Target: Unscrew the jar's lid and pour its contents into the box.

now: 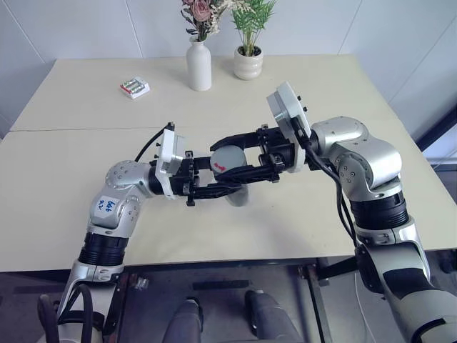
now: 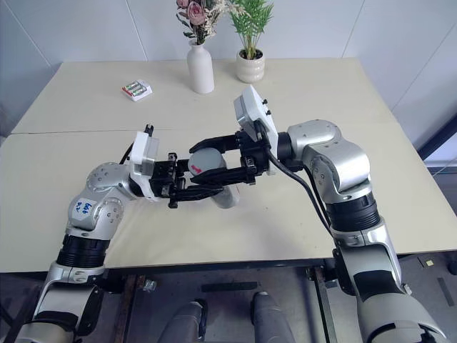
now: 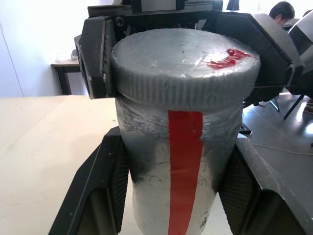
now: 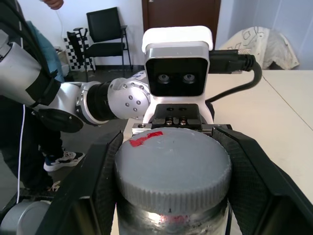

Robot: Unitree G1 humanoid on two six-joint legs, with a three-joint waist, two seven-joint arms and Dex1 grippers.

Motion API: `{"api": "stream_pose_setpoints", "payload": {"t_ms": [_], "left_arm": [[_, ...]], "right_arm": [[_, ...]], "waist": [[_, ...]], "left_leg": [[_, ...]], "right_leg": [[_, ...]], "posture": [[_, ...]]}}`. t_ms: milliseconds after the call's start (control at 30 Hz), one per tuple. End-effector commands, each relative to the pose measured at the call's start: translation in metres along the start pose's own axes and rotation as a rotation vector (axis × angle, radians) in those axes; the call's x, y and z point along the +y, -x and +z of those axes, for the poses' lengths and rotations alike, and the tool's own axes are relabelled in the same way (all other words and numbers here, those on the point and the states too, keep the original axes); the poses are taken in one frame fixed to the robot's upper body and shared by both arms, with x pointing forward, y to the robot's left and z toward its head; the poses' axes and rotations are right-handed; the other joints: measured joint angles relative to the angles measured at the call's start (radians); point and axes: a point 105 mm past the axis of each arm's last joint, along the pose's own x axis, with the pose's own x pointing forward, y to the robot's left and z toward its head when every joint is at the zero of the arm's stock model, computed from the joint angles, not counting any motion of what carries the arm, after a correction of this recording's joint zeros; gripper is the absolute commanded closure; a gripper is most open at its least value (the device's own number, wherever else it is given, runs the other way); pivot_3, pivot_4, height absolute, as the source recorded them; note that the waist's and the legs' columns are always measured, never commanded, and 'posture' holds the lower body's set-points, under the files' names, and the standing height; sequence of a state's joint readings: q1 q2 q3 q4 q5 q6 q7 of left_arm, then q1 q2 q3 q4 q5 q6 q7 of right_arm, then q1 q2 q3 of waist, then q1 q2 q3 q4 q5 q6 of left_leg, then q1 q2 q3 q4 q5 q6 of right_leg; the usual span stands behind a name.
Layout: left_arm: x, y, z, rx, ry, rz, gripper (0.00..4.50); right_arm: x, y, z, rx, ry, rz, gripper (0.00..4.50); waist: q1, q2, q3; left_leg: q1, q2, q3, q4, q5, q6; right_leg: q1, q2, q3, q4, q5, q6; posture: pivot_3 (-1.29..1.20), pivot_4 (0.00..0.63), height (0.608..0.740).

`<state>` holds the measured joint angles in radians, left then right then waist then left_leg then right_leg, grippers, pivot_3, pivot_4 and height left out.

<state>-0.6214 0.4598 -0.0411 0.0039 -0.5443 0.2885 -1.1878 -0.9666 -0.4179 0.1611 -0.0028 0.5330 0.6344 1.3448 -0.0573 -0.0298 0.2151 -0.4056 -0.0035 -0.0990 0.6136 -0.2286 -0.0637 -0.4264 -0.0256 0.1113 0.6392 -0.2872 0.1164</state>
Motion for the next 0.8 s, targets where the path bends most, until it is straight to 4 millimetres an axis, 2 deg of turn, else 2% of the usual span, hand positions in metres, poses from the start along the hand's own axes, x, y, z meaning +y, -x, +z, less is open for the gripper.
{"api": "stream_pose_setpoints", "payload": {"t_ms": [33,433,500,633,800], "left_arm": [[0.005,0.001,0.000,0.034,0.005,0.024,2.28],[0.010,0.008,0.011,0.017,-0.030,0.062,2.28],[0.009,0.010,0.012,0.019,-0.030,0.062,2.28],[0.008,0.011,0.013,0.019,-0.033,0.066,2.28],[0.008,0.012,0.017,0.010,-0.043,0.070,2.28]], "right_arm": [[0.041,-0.030,0.012,-0.028,0.076,0.326,1.91],[0.035,-0.020,-0.001,0.011,0.013,0.260,1.91],[0.035,-0.019,-0.004,0.018,0.004,0.245,1.19],[0.033,-0.017,-0.004,-0.002,-0.006,0.222,0.05],[0.029,-0.016,0.000,-0.043,0.047,0.180,0.05]], "waist": [[-0.001,0.000,0.000],[0.000,0.000,0.000],[0.000,0.000,0.000],[-0.001,0.000,0.000],[0.000,0.000,0.000]], "left_leg": [[0.000,0.000,0.000,0.000,0.000,0.000],[0.000,0.000,0.000,0.001,0.001,-0.001],[0.000,0.000,0.000,0.001,0.001,-0.001],[0.000,0.000,0.000,0.001,0.001,-0.001],[0.000,0.000,0.000,0.001,0.001,-0.002]], "right_leg": [[0.000,0.000,0.000,0.000,0.000,0.000],[0.000,0.000,0.000,0.002,0.000,0.000],[0.000,0.000,0.000,0.003,0.000,0.000],[-0.001,0.000,0.000,0.003,0.000,0.000],[-0.001,0.000,0.000,0.003,0.000,0.000]], "posture": [[0.00,0.150,0.740],[0.00,0.150,0.740],[0.00,0.150,0.740],[0.00,0.150,0.740],[0.00,0.150,0.740]]}}
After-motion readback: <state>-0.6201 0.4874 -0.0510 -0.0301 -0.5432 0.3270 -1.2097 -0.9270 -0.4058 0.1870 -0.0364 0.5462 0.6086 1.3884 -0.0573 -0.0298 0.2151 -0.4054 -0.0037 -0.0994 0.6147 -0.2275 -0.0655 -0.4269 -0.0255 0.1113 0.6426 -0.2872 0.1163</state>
